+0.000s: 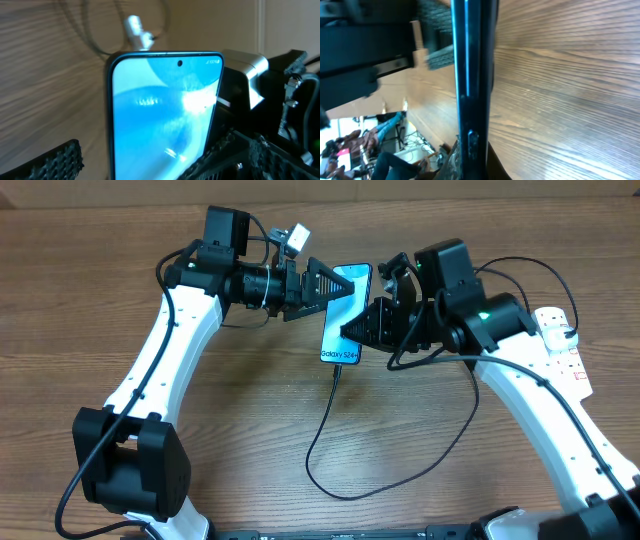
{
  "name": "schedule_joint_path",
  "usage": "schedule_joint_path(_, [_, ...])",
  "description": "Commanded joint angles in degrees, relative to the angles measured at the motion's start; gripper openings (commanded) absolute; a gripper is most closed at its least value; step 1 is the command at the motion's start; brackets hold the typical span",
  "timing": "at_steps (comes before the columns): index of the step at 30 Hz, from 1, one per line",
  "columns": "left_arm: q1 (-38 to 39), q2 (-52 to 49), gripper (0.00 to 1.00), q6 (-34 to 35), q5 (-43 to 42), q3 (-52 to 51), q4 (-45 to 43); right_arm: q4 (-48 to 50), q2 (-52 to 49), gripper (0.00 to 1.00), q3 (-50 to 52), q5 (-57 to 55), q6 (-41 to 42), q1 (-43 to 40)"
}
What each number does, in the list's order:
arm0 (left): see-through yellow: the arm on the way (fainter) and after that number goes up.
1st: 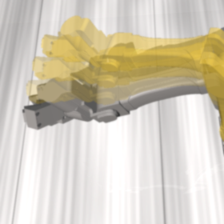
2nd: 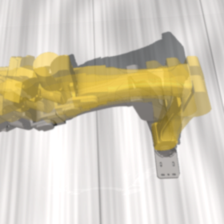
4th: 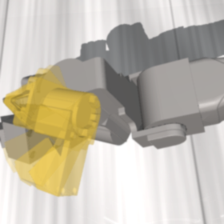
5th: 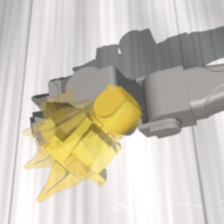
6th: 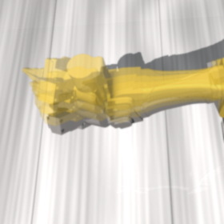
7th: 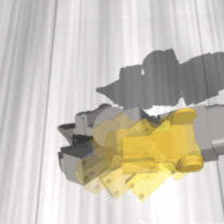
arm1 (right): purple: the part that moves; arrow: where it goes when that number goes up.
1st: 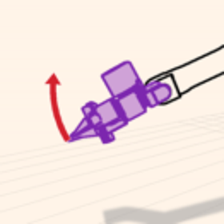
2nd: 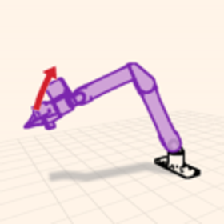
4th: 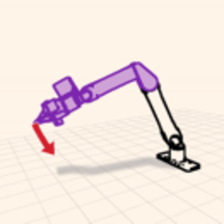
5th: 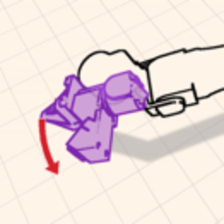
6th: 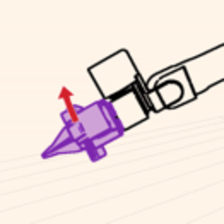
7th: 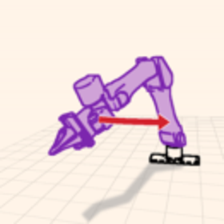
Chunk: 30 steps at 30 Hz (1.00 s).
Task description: Plug charger to phone and switch on socket
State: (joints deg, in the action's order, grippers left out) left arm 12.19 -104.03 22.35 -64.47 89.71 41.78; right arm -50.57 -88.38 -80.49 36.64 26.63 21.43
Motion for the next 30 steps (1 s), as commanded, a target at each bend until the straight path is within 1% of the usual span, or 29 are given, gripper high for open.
schedule_joint_path(1, [-0.94, 1.07, 1.0, -0.5, 10.86, 0.35, 1.84, 0.76, -2.47, 0.04, -1.2, -1.53, 0.09, 0.15])
schedule_joint_path(4, [-1.53, 1.07, 1.0, -0.5, 20.48, 0.35, 5.18, 1.01, -4.96, 0.04, -1.2, -1.68, -0.04, 0.15])
schedule_joint_path(5, [-1.77, 1.07, 1.0, -0.52, 24.65, 0.35, 6.47, 0.98, -5.99, 0.04, -1.2, -1.99, -0.04, 0.15])
schedule_joint_path(6, [-2.16, 1.07, 1.0, -0.72, 31.15, 0.35, 8.2, 0.94, -7.3, 0.04, -1.2, -2.34, -0.04, 0.15])
schedule_joint_path(9, [-2.84, 1.07, 1.0, -1.86, 42.64, 0.35, 10.82, 0.98, -10.16, 0.04, -1.2, -2.38, -0.07, 0.15])
schedule_joint_path(14, [-4.09, 1.07, 1.0, -3.06, 59.1, 0.35, 14.25, 1.18, -15.13, 0.04, -1.2, -2.62, -0.07, 0.22])
schedule_joint_path(16, [-4.28, 1.07, 0.99, -3.06, 63.95, 0.35, 15.89, 1.42, -16.74, 0.04, -1.2, -3.67, -0.04, 0.42])
schedule_joint_path(18, [-4.28, 1.07, 1.0, -3.06, 66.23, 0.35, 17.29, 2.1, -17.99, 0.04, -1.2, -4.7, -0.04, 0.74])
schedule_joint_path(30, [-4.28, 1.07, 1.0, -3.06, 66.18, 0.35, 17.73, 7.74, -22.93, 0.04, -0.83, -5.88, 0.39, 4.35])
